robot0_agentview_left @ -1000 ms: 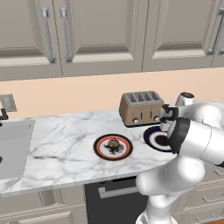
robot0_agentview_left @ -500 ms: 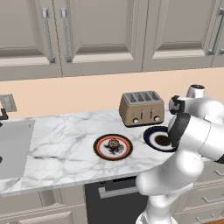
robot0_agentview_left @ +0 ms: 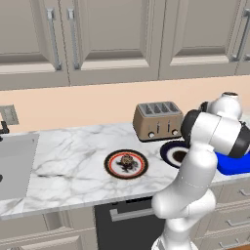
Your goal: Move the dessert items from the plates to the tray.
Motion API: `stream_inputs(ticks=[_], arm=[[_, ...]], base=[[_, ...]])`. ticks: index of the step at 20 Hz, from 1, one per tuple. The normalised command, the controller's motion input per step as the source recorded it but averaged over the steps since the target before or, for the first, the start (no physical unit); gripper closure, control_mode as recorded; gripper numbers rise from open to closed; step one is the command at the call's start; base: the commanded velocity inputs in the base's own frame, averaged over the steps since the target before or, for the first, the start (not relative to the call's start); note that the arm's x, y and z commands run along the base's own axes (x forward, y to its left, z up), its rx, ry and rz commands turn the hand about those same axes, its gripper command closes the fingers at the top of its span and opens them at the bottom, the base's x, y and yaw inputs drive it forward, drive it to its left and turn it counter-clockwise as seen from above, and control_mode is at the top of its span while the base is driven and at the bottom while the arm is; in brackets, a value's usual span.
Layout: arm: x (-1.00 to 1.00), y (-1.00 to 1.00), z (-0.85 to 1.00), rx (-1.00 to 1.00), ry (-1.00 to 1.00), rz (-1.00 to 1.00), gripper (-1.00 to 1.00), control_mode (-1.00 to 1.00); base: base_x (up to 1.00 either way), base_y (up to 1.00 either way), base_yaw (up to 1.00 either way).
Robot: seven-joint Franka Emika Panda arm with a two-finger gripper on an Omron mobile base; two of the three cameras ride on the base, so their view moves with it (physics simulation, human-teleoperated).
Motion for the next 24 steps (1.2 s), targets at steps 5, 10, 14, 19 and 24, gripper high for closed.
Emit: stream_inputs(ticks=[5, 10, 14, 19, 24], arm=[[0.05, -0.35, -0.38, 0.0, -0.01, 0.0, 1.0, -1.0], [0.17, -0.25, -0.28, 0.0, 0.0, 0.0, 1.0, -1.0], [0.08, -0.12, -0.32, 0.0, -0.03, 0.0, 1.0, -1.0], [0.02, -0.02, -0.3, 0.0, -0.05, 0.0, 1.0, -1.0], [0.01, 0.0, -0.11, 0.0, -0.01, 0.0, -1.0, -1.0]], base=[[0.0, 0.0, 0.0], [0.0, 0.0, 0.0], [0.0, 0.0, 0.0], [0.0, 0.0, 0.0], [0.0, 0.0, 0.0]])
